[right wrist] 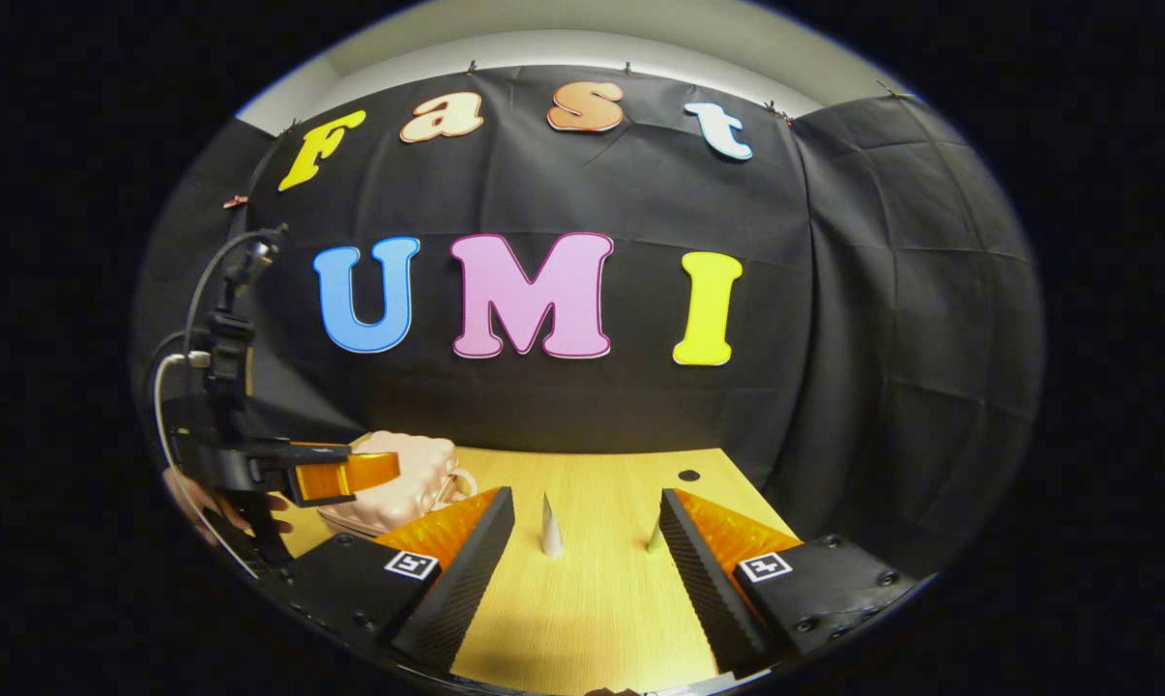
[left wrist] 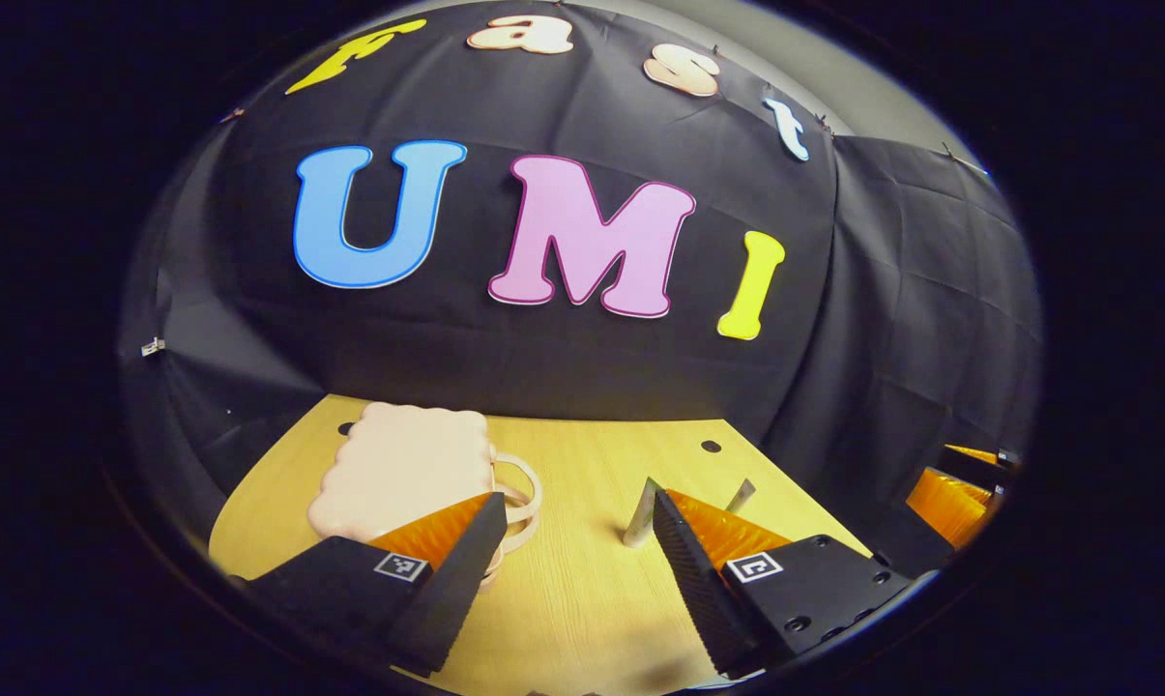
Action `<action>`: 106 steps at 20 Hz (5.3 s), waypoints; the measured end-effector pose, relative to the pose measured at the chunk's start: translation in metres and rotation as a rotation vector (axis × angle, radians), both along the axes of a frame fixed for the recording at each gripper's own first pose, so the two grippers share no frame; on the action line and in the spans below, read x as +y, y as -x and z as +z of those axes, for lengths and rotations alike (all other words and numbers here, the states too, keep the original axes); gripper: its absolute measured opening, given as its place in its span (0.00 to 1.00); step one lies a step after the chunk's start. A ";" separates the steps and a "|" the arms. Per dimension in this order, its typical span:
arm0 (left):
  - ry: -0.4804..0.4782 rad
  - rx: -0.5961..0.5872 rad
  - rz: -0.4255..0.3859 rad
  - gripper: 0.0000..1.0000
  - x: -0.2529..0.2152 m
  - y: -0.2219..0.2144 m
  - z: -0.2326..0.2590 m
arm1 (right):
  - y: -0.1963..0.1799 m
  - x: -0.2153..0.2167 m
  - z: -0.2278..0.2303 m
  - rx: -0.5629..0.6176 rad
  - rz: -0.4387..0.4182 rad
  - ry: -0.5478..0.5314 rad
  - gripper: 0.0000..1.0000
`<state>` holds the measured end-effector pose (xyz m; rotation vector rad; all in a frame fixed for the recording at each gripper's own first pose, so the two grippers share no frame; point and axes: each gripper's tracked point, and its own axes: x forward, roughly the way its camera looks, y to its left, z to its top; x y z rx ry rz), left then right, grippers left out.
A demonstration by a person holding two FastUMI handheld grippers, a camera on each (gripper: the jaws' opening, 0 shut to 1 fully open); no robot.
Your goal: First open the suitcase, pack the skin care products into it, and then close the suitcase.
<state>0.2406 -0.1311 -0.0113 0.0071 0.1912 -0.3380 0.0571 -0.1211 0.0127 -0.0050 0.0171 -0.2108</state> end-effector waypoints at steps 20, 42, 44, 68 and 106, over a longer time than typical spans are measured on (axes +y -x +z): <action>-0.428 0.437 0.184 0.97 -0.026 -0.244 -0.178 | -0.139 -0.098 -0.100 0.256 0.081 -0.133 0.96; -0.217 0.066 0.249 0.12 0.104 -0.202 0.053 | -0.156 -0.087 -0.116 0.261 0.008 -0.125 0.96; -0.286 0.024 0.332 0.13 0.171 -0.201 0.078 | -0.154 -0.081 -0.114 0.264 0.010 -0.102 0.96; -0.313 0.258 0.804 0.31 0.546 -0.273 -0.093 | -0.131 -0.080 -0.159 0.341 -0.108 -0.046 0.96; -0.090 0.095 0.037 0.97 -0.169 -0.180 -0.193 | -0.193 -0.170 -0.220 0.376 -0.074 -0.229 0.96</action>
